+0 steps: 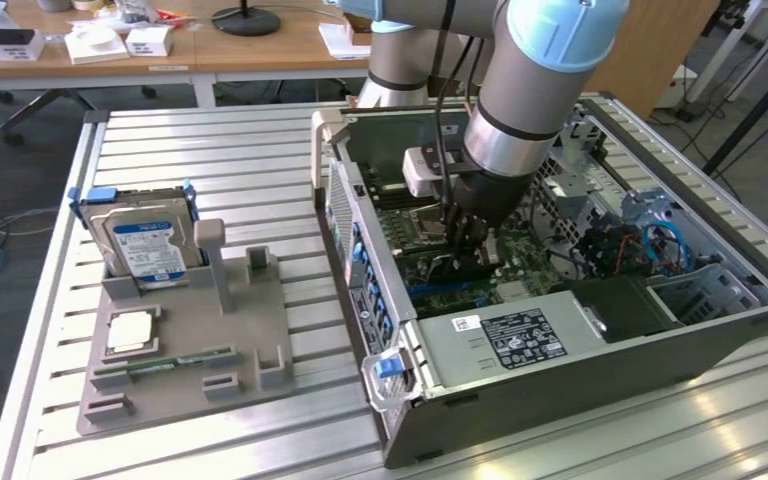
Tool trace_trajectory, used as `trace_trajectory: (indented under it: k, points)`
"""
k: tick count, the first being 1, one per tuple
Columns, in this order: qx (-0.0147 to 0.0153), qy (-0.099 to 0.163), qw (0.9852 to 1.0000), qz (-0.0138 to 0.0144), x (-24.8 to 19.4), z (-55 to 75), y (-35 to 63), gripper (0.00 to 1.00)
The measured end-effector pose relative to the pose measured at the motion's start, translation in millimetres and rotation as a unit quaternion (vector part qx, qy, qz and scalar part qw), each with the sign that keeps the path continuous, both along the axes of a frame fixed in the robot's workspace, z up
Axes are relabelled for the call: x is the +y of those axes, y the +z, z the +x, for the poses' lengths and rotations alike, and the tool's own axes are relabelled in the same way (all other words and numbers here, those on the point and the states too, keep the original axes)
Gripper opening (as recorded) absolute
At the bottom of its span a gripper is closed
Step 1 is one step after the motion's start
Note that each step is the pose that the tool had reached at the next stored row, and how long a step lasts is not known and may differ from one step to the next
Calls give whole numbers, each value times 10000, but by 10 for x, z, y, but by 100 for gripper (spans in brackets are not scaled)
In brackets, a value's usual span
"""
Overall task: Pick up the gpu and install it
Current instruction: 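Insert the gpu into the slot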
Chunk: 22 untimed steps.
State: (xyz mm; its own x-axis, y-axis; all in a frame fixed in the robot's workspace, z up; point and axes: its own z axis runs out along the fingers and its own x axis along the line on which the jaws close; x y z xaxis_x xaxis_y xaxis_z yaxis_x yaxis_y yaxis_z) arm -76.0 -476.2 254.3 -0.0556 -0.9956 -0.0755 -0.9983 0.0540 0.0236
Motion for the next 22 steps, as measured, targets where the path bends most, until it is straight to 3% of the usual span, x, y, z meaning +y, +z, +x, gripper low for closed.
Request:
trace_trajectory:
  k: [22]
  points:
    - [0, 1, 10000, 1, 0, 0, 16, 26]
